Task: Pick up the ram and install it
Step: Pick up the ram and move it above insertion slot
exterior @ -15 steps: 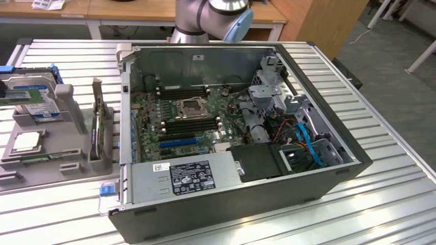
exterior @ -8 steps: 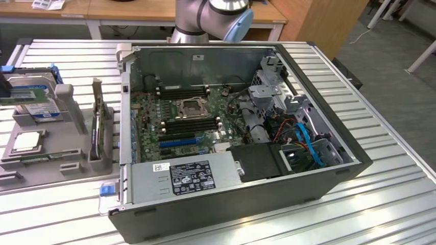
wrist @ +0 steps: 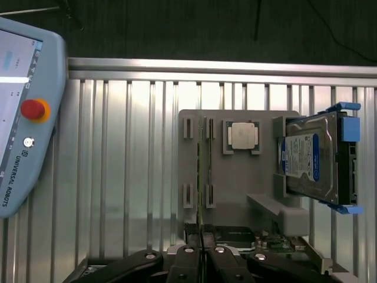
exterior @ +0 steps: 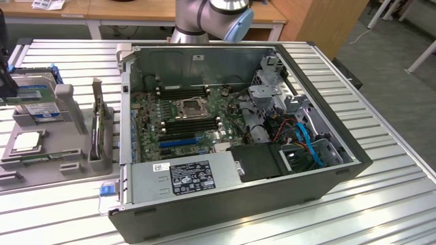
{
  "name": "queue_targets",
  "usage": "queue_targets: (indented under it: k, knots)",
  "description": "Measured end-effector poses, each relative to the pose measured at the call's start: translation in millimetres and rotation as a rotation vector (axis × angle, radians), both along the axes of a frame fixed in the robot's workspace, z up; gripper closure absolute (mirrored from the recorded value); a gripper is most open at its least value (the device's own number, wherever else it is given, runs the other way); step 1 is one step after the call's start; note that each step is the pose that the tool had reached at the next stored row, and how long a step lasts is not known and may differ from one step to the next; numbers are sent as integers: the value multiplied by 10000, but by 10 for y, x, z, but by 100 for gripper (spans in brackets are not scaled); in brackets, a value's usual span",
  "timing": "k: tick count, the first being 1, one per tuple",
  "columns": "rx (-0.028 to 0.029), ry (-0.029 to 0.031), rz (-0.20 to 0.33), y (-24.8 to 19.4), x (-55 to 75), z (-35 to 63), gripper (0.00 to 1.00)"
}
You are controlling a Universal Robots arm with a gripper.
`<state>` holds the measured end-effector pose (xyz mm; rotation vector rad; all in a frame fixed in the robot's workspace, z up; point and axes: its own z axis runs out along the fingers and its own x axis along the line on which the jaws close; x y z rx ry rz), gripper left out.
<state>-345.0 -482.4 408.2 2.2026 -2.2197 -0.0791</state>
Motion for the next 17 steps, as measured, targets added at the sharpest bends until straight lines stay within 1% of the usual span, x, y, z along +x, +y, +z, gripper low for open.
queue_targets:
  k: [17]
  knots:
    - [1, 0, 0, 0, 143, 0, 89]
